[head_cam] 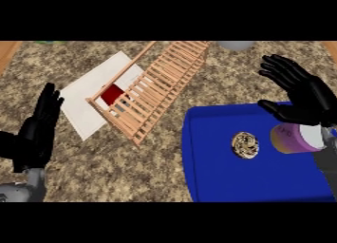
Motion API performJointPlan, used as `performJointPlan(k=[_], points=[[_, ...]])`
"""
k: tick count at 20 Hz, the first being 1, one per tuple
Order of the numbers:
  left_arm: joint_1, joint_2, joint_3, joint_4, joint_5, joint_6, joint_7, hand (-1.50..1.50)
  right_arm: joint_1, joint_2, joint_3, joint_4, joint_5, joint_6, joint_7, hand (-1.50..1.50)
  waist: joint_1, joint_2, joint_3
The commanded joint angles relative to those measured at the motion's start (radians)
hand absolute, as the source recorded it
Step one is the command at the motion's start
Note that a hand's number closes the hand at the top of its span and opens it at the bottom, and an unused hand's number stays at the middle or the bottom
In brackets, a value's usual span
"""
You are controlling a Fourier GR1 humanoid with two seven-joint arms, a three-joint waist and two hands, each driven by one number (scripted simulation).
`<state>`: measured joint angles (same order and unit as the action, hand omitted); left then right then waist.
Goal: Pick the cupcake from the tray and place it in the tiered shelf
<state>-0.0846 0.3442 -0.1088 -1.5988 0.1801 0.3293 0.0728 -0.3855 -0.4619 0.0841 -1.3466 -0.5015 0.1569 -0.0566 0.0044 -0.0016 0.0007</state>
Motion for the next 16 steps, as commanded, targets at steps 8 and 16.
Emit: performJointPlan(k=[8, 16], points=[[0.034, 0.016, 0.029, -0.058, 0.014, -0.015, 0.013, 0.00, -0.029, -0.357, 0.158, -0.319, 0.123, 0.298, 0.256, -1.50, -0.014, -0.011, -0.004], [0.039, -0.014, 0.005, -0.044, -0.005, -0.013, -0.003, 0.00, -0.152, -0.434, 0.335, -0.499, 0.439, 0.251, 0.544, -1.50, 0.000, -0.004, -0.004]])
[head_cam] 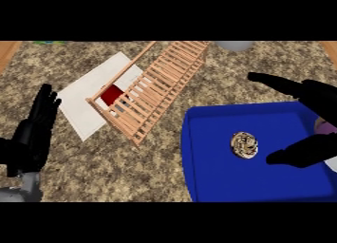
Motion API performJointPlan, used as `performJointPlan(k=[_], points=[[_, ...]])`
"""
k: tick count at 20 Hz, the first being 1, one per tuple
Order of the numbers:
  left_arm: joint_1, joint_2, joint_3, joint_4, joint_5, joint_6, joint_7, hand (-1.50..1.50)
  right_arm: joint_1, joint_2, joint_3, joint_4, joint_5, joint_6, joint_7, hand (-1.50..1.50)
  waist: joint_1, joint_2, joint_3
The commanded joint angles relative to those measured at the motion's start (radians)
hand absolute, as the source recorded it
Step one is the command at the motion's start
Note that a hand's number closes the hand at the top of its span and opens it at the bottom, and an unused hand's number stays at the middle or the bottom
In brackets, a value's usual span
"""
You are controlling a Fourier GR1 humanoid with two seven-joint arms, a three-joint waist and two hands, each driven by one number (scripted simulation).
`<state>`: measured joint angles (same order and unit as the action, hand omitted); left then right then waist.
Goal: Pick the cupcake from the tray and place it in the tiered shelf
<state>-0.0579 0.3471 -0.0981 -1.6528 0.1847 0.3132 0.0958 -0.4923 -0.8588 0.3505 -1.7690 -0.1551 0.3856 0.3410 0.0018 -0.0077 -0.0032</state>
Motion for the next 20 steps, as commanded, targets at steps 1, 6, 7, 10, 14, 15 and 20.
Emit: performJointPlan(k=[1, 6, 7, 10, 14, 15, 20], points=[[-0.032, -0.053, -0.045, 0.024, -0.062, 0.061, 0.012, 0.00, -0.048, -0.019, 0.088, -0.112, 0.107, 0.008, 0.201, -1.50, -0.009, 0.003, 0.001], [0.028, -0.035, -0.030, -0.070, -0.045, 0.022, 0.043, 0.00, 0.030, 0.092, 0.175, -0.136, 0.248, -0.028, 0.300, -1.50, 0.001, 0.004, 0.003], [-0.022, -0.017, 0.018, 0.012, -0.023, -0.009, 0.006, 0.00, -0.038, 0.140, 0.220, -0.125, 0.280, -0.020, 0.379, -1.50, 0.003, 0.007, 0.002], [0.007, -0.066, -0.025, 0.050, -0.066, 0.009, -0.055, 0.00, -0.061, 0.160, 0.261, -0.105, 0.390, -0.014, 0.419, -1.50, 0.003, 0.007, 0.002], [0.003, -0.034, -0.002, -0.052, -0.043, 0.001, 0.054, 0.00, -0.047, 0.166, 0.322, -0.087, 0.466, 0.053, 0.497, -1.50, 0.006, 0.005, 0.003], [-0.023, -0.055, 0.012, 0.052, -0.040, -0.020, -0.035, 0.00, -0.024, 0.149, 0.328, -0.058, 0.492, 0.060, 0.469, -1.50, -0.002, 0.008, 0.002], [0.024, -0.048, 0.029, -0.019, -0.061, -0.040, -0.002, 0.00, 0.100, 0.149, 0.231, -0.037, 0.583, 0.028, 0.332, -1.50, -0.003, 0.007, 0.003]])
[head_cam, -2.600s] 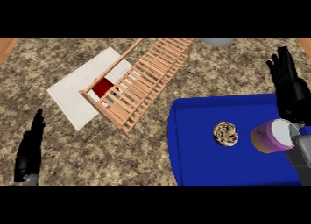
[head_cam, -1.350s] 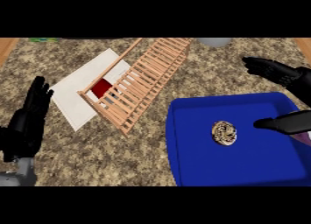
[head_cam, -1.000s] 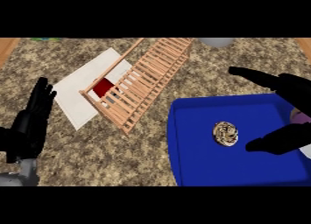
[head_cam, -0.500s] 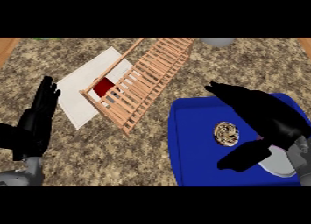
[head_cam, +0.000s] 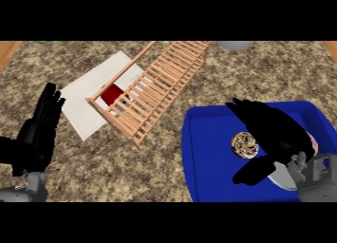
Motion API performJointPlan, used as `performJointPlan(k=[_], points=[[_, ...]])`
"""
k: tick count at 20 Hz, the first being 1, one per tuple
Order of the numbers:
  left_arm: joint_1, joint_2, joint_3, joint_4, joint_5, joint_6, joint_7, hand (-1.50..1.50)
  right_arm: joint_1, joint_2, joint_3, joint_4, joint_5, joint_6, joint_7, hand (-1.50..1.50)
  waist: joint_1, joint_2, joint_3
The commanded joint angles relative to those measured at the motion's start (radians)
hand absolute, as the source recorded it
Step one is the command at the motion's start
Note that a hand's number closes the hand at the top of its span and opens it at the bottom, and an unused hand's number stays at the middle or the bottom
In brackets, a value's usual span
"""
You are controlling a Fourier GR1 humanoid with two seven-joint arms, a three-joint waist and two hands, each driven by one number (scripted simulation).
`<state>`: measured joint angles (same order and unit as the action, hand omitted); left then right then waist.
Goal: Pick the cupcake from the tray and place it in the tiered shelf
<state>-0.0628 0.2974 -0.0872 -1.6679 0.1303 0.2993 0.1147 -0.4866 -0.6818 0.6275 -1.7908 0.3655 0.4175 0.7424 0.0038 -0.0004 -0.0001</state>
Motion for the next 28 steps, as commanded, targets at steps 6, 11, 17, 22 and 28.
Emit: performJointPlan(k=[6, 11, 17, 22, 28], points=[[-0.005, -0.018, 0.062, 0.023, -0.009, -0.061, -0.003, 0.00, 0.085, 0.075, -0.121, 0.095, 0.153, 0.051, -0.173, -1.50, 0.000, 0.001, 0.000], [0.024, -0.063, 0.044, -0.009, -0.056, -0.032, -0.010, 0.00, 0.164, 0.086, -0.119, 0.159, 0.246, 0.014, -0.278, -1.50, -0.002, 0.000, 0.000], [-0.040, -0.068, 0.084, 0.009, -0.062, -0.074, 0.037, 0.00, 0.191, 0.199, -0.155, 0.171, 0.356, 0.022, -0.307, -1.50, -0.004, 0.000, 0.000], [-0.063, -0.066, 0.128, 0.071, -0.049, -0.117, 0.008, 0.00, 0.111, 0.260, -0.223, 0.326, 0.389, 0.024, -0.418, -1.50, 0.000, 0.001, 0.000], [-0.069, -0.079, 0.140, 0.055, -0.073, -0.123, 0.032, 0.00, 0.183, 0.258, -0.263, 0.367, 0.467, -0.033, -0.520, -1.50, -0.003, 0.002, 0.000]])
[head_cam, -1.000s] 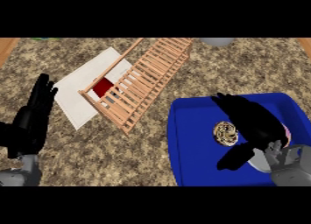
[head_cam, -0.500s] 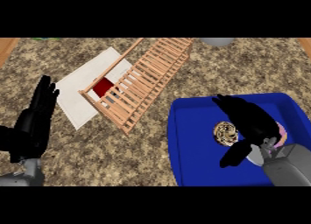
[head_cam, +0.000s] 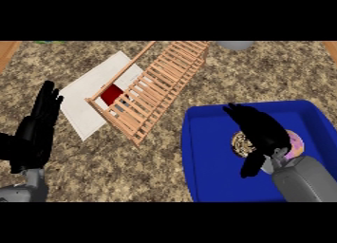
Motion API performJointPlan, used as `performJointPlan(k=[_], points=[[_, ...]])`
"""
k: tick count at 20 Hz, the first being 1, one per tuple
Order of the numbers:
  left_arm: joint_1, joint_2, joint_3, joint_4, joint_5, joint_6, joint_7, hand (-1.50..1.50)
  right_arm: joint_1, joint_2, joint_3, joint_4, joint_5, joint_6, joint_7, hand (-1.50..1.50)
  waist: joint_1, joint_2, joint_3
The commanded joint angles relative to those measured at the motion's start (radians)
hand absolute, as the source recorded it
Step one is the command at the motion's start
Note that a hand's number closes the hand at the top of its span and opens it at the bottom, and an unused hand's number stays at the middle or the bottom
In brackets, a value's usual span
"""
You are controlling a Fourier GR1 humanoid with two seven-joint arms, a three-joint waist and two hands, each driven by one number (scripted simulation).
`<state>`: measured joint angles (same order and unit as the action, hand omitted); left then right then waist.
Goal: Pick the cupcake from the tray and place it in the tiered shelf
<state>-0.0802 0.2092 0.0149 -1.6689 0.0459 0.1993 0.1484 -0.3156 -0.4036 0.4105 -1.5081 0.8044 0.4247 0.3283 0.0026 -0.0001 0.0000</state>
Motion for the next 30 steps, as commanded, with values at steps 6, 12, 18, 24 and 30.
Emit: performJointPlan(k=[6, 12, 18, 24, 30], points=[[-0.035, 0.014, 0.058, 0.032, 0.024, -0.061, 0.019, 0.00, 0.050, 0.068, 0.005, 0.100, 0.099, 0.018, -0.057, 1.50, -0.002, 0.000, 0.000], [-0.040, -0.005, 0.042, 0.005, -0.012, -0.044, 0.031, 0.00, 0.029, 0.037, 0.026, 0.207, 0.222, -0.134, -0.232, 1.50, 0.002, 0.001, 0.000], [0.020, -0.029, 0.027, -0.016, -0.012, -0.059, -0.008, 0.00, 0.027, 0.060, 0.075, 0.148, 0.253, -0.178, -0.335, 1.50, 0.007, 0.001, 0.000], [-0.014, -0.033, 0.032, 0.023, -0.037, -0.039, -0.023, 0.00, 0.005, 0.113, 0.230, 0.011, 0.227, -0.062, -0.452, 1.50, 0.005, 0.001, 0.000], [0.065, -0.033, 0.032, -0.085, -0.038, -0.035, 0.017, 0.00, 0.150, 0.043, 0.144, -0.331, 0.055, 0.144, -0.451, 1.50, -0.008, -0.006, 0.000]])
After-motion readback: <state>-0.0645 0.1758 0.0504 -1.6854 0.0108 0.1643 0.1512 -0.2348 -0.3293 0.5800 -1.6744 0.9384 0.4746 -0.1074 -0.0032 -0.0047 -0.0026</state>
